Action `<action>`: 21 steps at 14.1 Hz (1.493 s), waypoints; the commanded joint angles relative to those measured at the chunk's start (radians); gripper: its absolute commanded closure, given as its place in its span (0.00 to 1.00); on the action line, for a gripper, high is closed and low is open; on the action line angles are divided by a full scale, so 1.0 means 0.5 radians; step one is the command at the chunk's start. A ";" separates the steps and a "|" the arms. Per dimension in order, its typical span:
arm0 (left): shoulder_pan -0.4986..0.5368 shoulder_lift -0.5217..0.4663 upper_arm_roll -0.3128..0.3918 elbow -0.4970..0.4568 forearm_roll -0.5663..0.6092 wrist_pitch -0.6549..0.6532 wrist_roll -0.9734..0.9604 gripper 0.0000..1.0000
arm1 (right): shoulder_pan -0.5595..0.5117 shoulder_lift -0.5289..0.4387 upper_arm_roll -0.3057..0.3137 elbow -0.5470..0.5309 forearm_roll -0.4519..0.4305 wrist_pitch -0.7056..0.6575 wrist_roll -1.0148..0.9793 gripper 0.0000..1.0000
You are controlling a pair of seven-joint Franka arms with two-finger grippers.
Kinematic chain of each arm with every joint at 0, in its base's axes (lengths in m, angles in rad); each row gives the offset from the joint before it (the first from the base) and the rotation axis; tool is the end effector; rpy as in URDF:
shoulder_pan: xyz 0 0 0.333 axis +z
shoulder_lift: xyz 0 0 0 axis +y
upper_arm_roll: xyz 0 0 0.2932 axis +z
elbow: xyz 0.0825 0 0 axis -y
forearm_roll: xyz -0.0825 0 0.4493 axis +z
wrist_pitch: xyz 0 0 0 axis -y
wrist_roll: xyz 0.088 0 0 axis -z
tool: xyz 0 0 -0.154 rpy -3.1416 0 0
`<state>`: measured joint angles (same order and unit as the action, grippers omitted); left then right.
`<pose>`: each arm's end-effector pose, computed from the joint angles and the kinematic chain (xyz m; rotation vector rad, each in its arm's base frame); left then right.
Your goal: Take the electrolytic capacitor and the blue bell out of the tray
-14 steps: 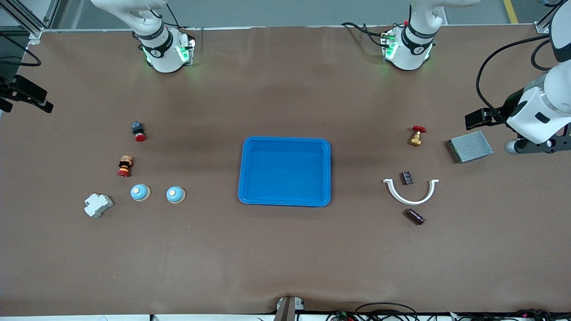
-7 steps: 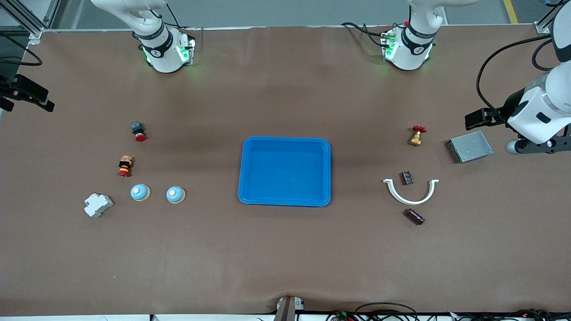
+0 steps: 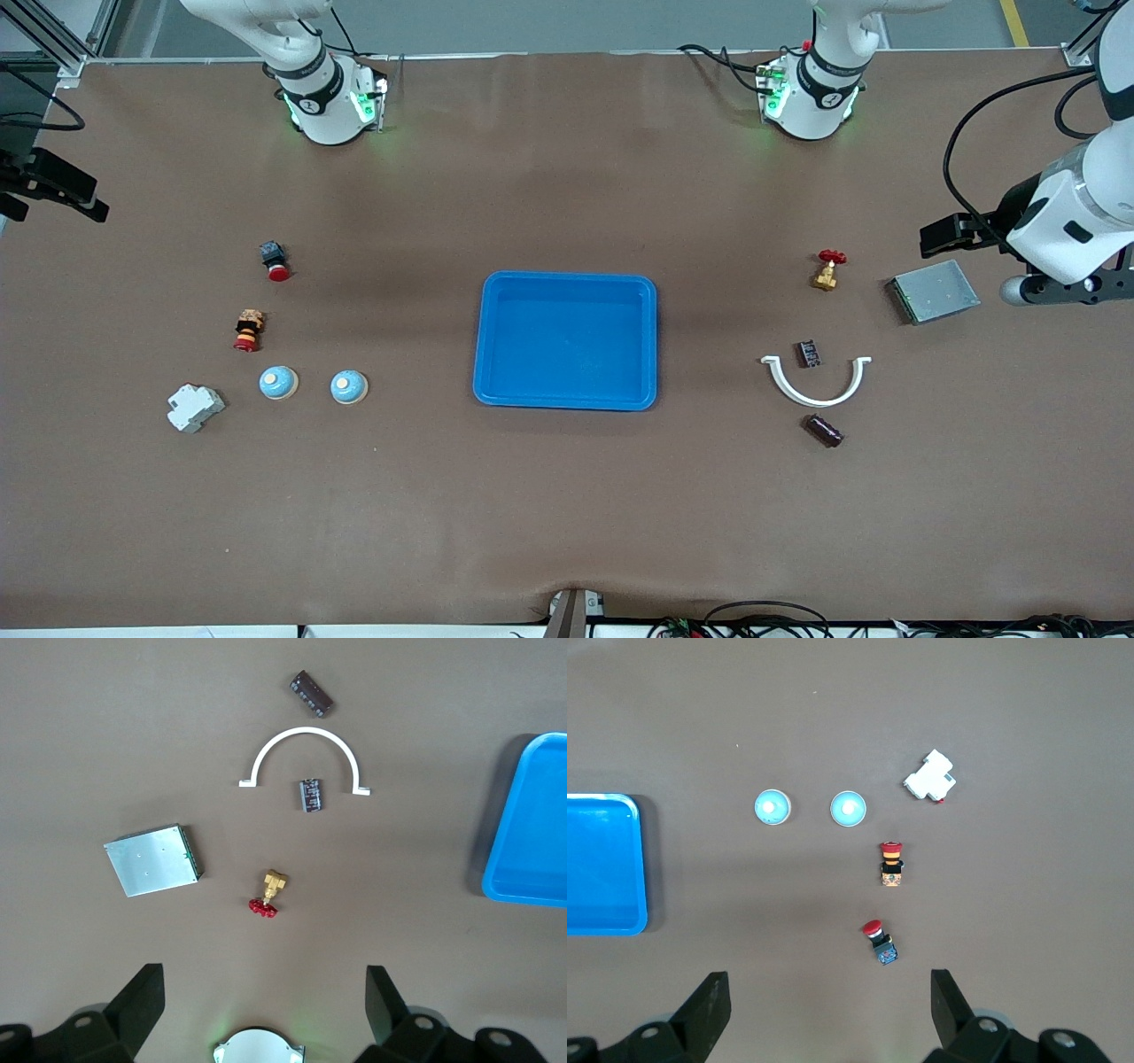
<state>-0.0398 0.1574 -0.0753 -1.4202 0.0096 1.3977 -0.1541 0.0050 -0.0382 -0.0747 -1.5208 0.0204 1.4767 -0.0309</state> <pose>0.6325 -0.0687 0.5221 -3.1068 -0.0616 0.2775 0.5974 -0.0391 0.5964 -3.1176 0.0575 0.0075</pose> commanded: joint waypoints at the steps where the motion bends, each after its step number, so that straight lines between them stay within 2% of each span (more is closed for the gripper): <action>1: 0.049 -0.033 -0.006 -0.007 -0.056 0.106 0.047 0.00 | 0.008 -0.037 0.002 -0.036 -0.001 -0.008 0.019 0.00; 3: 0.055 -0.036 -0.009 -0.007 -0.047 0.168 0.188 0.00 | 0.015 -0.037 0.005 -0.033 -0.001 -0.005 0.019 0.00; 8: 0.058 -0.072 -0.012 -0.034 -0.068 0.190 0.170 0.00 | 0.018 -0.037 0.008 -0.039 0.005 -0.014 0.025 0.00; 10: 0.058 -0.085 -0.012 -0.059 -0.065 0.193 0.170 0.00 | 0.015 -0.037 0.008 -0.039 0.069 -0.017 0.028 0.00; 12: 0.055 -0.152 -0.015 -0.156 -0.062 0.254 0.173 0.00 | 0.015 -0.034 0.008 -0.039 0.076 -0.005 0.028 0.00; 15: 0.052 -0.379 -0.018 -0.497 -0.056 0.481 0.195 0.00 | 0.015 -0.037 0.008 -0.042 0.076 0.007 0.028 0.00; 21: 0.049 -0.416 -0.021 -0.522 -0.059 0.500 0.308 0.00 | 0.008 -0.037 0.008 -0.051 0.076 0.007 0.019 0.00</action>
<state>-0.0226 -0.0256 -0.0800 -1.6520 -0.0014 1.6240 -0.0221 0.0105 -0.0381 -0.0719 -1.5292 0.0442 1.4757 -0.0307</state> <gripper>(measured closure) 0.000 0.000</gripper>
